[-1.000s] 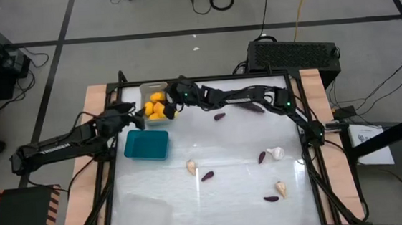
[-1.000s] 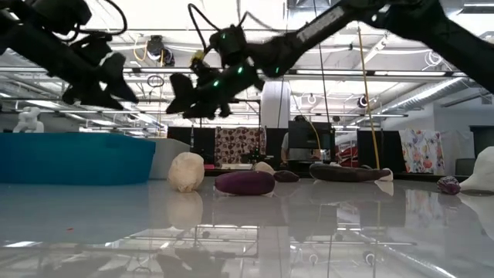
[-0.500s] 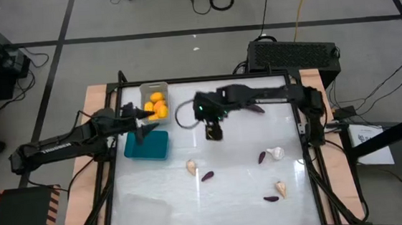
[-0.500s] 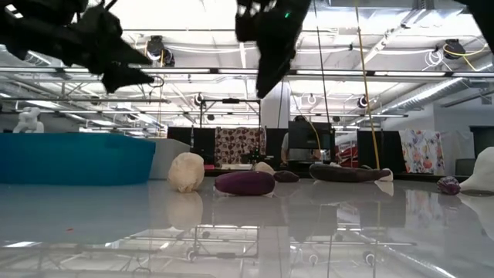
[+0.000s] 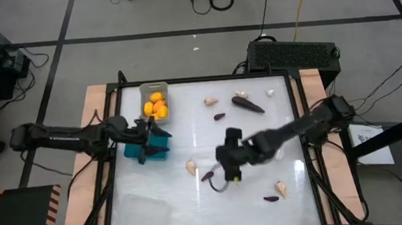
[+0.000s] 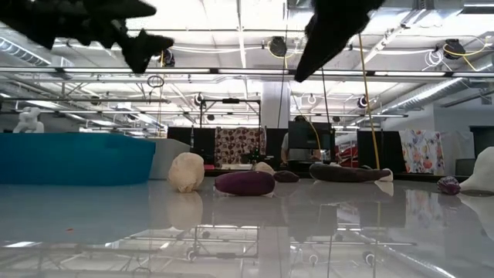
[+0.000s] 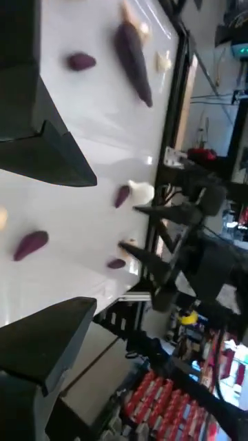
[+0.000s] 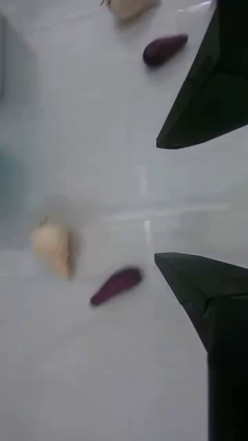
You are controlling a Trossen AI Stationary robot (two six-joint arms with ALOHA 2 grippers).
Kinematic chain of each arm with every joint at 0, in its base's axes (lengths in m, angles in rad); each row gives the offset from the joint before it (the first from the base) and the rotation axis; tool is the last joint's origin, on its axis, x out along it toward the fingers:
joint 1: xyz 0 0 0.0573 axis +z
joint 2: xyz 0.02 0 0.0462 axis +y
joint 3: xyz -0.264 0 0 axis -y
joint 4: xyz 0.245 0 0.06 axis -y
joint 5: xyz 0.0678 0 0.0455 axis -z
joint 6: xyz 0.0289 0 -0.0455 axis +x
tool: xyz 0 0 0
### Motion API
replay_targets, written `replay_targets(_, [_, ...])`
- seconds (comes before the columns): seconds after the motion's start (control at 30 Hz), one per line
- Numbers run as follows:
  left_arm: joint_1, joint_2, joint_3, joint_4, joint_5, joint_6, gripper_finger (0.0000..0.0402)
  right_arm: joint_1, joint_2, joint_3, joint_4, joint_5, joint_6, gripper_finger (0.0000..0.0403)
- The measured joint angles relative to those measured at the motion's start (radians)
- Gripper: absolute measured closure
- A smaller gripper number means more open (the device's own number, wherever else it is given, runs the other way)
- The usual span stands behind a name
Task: Sort produce into baskets
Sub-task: Put the white garlic into the blue bin
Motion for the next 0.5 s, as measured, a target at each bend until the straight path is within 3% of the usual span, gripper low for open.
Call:
replay_targets(0.2, [-0.149, 0.212, 0.202, -0.177, -0.187, -0.005, 0.0118, 0.108, -0.046, -0.11, 0.172, 0.174, 0.023, 0.0152])
replay_targets(0.33, [-0.226, 0.358, 0.295, -0.277, -0.324, -0.08, 0.0118, 0.151, -0.047, -0.148, 0.202, 0.18, 0.024, 0.0152])
replay_targets(0.5, [-0.273, 0.496, 0.358, -0.325, -0.338, -0.165, 0.0118, 0.193, -0.043, -0.217, 0.285, 0.179, 0.031, 0.0152])
